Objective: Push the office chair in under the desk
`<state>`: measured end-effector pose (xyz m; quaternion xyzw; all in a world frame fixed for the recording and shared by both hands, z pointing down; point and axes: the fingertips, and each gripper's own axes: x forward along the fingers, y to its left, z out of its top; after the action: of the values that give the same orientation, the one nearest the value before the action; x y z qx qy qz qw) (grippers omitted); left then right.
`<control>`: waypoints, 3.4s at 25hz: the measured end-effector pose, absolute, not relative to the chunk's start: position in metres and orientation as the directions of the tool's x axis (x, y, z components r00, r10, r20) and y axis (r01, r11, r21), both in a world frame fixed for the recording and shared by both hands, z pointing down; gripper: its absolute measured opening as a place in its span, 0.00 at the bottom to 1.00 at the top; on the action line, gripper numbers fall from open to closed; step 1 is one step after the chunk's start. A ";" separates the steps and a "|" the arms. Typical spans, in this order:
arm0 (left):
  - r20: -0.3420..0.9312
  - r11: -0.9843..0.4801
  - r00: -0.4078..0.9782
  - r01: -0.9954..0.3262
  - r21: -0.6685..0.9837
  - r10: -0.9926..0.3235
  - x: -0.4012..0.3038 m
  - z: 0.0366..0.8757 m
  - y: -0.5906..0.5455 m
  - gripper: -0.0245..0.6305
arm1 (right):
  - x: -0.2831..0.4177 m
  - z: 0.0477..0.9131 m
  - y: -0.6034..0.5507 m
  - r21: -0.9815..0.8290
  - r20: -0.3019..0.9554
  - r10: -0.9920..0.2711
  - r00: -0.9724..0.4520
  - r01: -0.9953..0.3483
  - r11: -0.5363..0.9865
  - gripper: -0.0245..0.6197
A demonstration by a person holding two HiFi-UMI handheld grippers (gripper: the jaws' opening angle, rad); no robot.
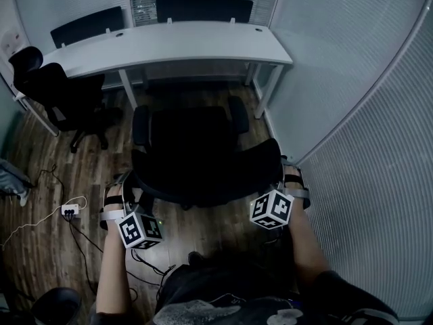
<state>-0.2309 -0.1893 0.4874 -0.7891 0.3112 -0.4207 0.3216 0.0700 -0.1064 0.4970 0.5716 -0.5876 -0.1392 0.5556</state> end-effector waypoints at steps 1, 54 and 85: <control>0.459 -0.597 0.457 -0.220 -0.772 -0.762 -0.231 0.489 -0.191 0.47 | 0.069 0.499 -0.107 0.798 0.495 -0.825 0.274 -0.519 0.306 0.44; 0.471 -0.590 0.426 -0.206 -0.781 -0.773 -0.024 0.491 -0.490 0.43 | 0.276 0.497 -0.400 0.799 0.500 -0.824 0.267 -0.510 0.319 0.45; 0.462 -0.602 0.486 -0.180 -0.778 -0.742 0.044 0.500 -0.716 0.43 | 0.340 0.508 -0.611 0.806 0.511 -0.778 0.365 -0.519 0.286 0.44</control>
<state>0.0436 -0.7163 0.4999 -0.7927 0.2906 -0.4155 0.3384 0.3400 -0.6105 0.5077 0.5870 -0.5524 -0.1117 0.5813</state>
